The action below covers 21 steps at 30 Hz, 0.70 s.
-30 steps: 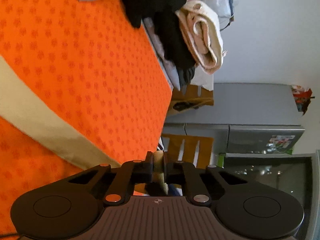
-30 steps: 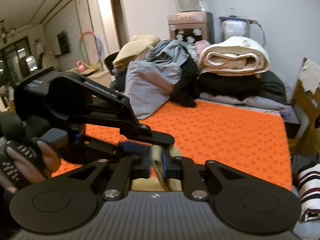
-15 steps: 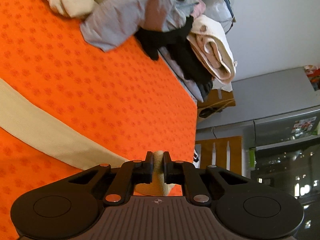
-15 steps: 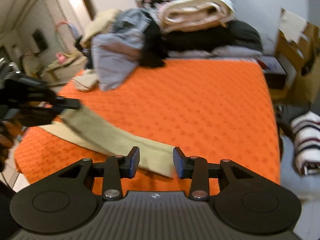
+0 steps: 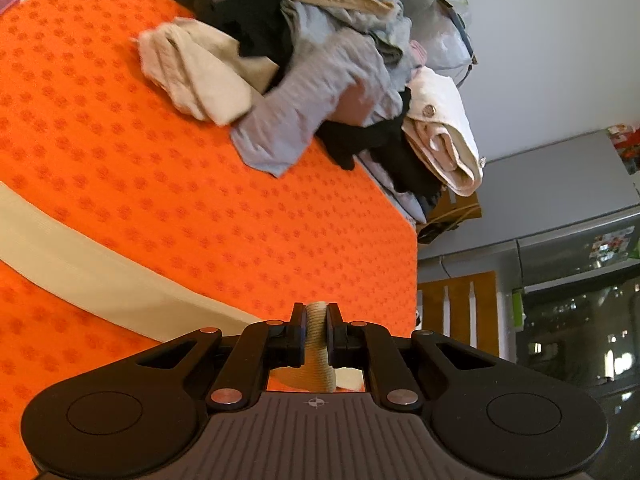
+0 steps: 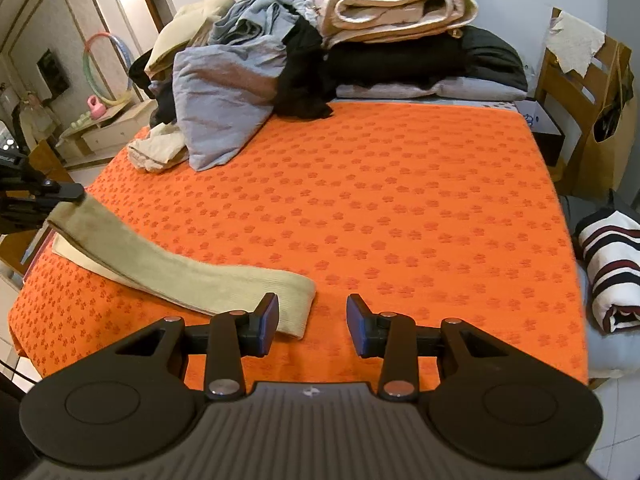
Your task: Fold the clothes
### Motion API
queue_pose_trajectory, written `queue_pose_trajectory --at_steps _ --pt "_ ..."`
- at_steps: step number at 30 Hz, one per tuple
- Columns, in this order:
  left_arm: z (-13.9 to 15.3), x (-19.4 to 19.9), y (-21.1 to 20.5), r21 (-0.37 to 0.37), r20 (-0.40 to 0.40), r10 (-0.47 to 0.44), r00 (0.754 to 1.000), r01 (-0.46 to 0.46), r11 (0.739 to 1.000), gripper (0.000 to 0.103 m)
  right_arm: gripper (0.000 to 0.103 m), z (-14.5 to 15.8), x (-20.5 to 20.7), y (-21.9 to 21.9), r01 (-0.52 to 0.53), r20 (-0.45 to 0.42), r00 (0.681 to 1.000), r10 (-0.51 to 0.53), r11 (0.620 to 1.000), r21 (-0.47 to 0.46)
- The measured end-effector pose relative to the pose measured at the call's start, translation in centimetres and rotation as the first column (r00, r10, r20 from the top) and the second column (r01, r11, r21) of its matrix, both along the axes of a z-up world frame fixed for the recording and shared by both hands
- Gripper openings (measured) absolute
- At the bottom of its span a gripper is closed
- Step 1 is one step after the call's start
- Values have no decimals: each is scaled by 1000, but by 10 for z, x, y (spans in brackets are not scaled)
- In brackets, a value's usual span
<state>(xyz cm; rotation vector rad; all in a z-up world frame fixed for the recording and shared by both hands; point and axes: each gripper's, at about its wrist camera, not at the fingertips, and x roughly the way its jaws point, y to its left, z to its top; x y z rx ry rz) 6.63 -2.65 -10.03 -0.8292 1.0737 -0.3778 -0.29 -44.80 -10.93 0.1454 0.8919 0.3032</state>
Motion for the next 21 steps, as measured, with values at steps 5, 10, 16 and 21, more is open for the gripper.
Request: queue_pose_trajectory --at_steps 5,10,16,21 --pt "3 4 40 13 0 -1 1000 1 1000 12 44 -3 0 35 6 -12 1000 -6 1000 -18" --pt "0 8 82 21 -11 13 1000 -12 1000 12 44 -5 -1 68 15 -19 1000 -15 999 -35" --pt "-7 13 130 21 -26 28 999 -27 999 12 44 -6 0 102 30 -28 999 -32 998 -49" --pt "-13 17 161 27 -33 21 999 -20 999 12 44 -8 0 128 51 -37 998 -53 997 -56"
